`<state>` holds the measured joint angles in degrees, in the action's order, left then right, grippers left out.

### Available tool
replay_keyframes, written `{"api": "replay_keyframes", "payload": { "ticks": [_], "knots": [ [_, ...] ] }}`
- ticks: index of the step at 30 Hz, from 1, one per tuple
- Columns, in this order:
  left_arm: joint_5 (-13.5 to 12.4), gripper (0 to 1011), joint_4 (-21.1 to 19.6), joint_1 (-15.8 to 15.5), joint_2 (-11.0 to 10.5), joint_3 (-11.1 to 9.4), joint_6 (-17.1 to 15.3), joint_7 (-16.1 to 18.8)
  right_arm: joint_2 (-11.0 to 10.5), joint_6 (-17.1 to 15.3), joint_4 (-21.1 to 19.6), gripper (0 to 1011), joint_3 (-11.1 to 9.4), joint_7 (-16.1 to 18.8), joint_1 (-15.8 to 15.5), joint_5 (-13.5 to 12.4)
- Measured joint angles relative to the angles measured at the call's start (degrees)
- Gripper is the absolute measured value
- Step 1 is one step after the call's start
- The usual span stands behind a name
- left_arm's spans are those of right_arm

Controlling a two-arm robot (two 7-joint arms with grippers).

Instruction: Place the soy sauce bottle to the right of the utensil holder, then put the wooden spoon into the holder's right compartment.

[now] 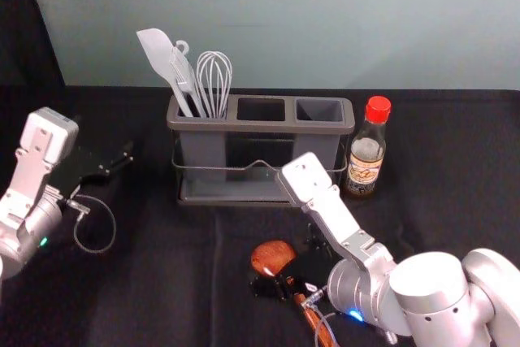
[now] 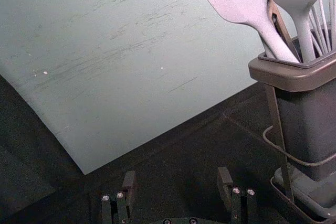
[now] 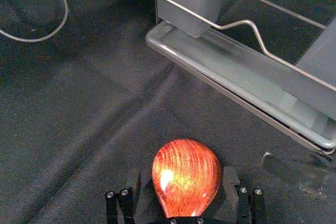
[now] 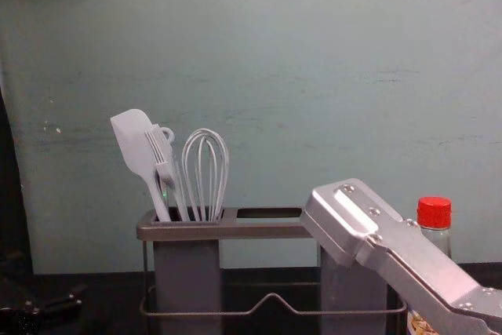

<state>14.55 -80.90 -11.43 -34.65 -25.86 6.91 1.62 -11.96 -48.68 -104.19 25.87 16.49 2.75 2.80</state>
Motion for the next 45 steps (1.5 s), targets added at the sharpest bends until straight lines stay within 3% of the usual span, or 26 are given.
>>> {"api": "replay_keyframes", "payload": {
  "ticks": [24,45],
  "knots": [
    [0.00,1000,0.00,0.00,0.00,0.00,0.00,0.00,2.18,-1.01,3.85,1004,-0.32,3.05,3.09,2.64],
    [0.00,1000,0.00,0.00,0.00,0.00,0.00,0.00,3.31,-0.17,4.44,1004,-1.49,4.59,2.45,4.74]
  ]
}}
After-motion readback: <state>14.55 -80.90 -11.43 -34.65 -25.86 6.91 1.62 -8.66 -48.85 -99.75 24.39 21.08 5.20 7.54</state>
